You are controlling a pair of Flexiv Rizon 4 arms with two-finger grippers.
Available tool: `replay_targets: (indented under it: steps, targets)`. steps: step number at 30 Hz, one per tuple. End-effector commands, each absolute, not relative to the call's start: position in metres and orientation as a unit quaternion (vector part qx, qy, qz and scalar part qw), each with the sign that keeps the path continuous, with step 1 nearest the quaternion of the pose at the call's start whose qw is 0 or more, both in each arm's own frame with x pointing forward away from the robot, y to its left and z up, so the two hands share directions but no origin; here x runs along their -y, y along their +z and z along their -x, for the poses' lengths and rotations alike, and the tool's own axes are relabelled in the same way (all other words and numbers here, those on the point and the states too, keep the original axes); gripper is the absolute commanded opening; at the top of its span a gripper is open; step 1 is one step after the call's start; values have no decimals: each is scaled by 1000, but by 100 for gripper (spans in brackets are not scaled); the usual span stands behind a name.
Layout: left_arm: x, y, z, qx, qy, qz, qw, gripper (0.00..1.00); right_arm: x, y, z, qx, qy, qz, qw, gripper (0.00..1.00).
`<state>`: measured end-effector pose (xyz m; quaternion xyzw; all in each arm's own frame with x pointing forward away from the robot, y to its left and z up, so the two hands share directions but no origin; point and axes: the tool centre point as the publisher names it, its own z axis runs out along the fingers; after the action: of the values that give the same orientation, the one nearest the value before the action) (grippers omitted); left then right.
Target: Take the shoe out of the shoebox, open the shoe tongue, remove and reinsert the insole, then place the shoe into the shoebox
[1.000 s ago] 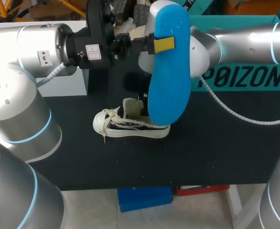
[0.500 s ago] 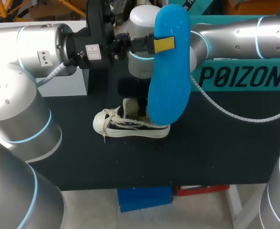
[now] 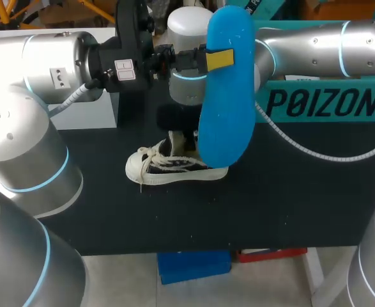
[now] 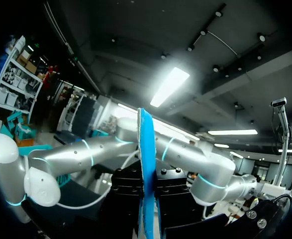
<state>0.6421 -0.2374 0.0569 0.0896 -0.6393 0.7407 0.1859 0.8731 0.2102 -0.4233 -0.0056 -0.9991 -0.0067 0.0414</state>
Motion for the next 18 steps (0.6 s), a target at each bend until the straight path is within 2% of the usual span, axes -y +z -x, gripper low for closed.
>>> replay_targets:
  steps: [1, 10, 18]
  targets:
    - [237, 56, -641, 641, 740, -91, 185, 0, -212, -423, -873, 999, -5, 6, 42, 0]
    - [237, 56, -641, 641, 740, -91, 185, 0, -208, -419, -874, 999, -3, 24, 30, 0]
    - [237, 56, -641, 641, 740, -91, 185, 0, -161, -339, -877, 976, 38, 215, -10, 0]
